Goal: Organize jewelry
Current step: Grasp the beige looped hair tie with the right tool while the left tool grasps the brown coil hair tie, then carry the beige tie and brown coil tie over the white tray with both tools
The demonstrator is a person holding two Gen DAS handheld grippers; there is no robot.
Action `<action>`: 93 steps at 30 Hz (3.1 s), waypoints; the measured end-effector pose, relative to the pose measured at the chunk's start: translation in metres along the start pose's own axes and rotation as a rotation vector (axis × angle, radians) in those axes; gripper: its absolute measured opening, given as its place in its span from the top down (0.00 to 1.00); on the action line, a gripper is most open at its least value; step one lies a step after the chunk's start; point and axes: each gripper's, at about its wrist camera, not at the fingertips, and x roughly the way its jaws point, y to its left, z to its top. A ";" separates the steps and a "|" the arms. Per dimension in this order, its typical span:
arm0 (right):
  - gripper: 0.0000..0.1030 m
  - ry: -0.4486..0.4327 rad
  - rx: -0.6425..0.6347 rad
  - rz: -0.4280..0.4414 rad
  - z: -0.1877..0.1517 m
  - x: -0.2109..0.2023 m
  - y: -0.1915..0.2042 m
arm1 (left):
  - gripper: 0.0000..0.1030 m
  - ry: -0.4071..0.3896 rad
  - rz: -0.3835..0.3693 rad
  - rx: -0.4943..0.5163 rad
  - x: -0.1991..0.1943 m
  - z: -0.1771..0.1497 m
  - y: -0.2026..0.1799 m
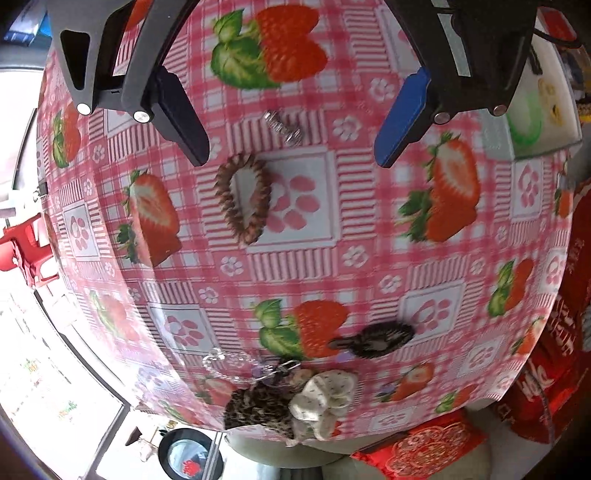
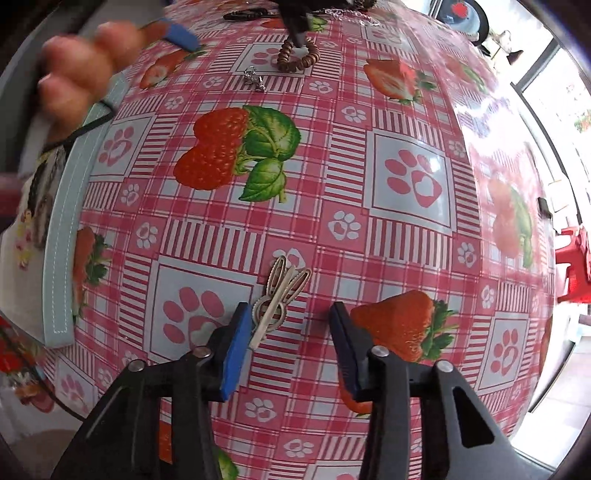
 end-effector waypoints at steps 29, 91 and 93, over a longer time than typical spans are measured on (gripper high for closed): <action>0.93 -0.043 0.163 0.195 0.010 -0.002 -0.095 | 0.72 -0.051 -0.042 0.066 0.001 0.008 -0.027; 0.92 0.073 0.048 0.150 0.019 -0.005 -0.063 | 0.72 -0.047 -0.048 -0.095 -0.103 -0.159 0.071; 0.92 0.062 0.071 0.175 0.020 -0.013 -0.068 | 0.72 -0.046 -0.048 -0.105 -0.104 -0.162 0.075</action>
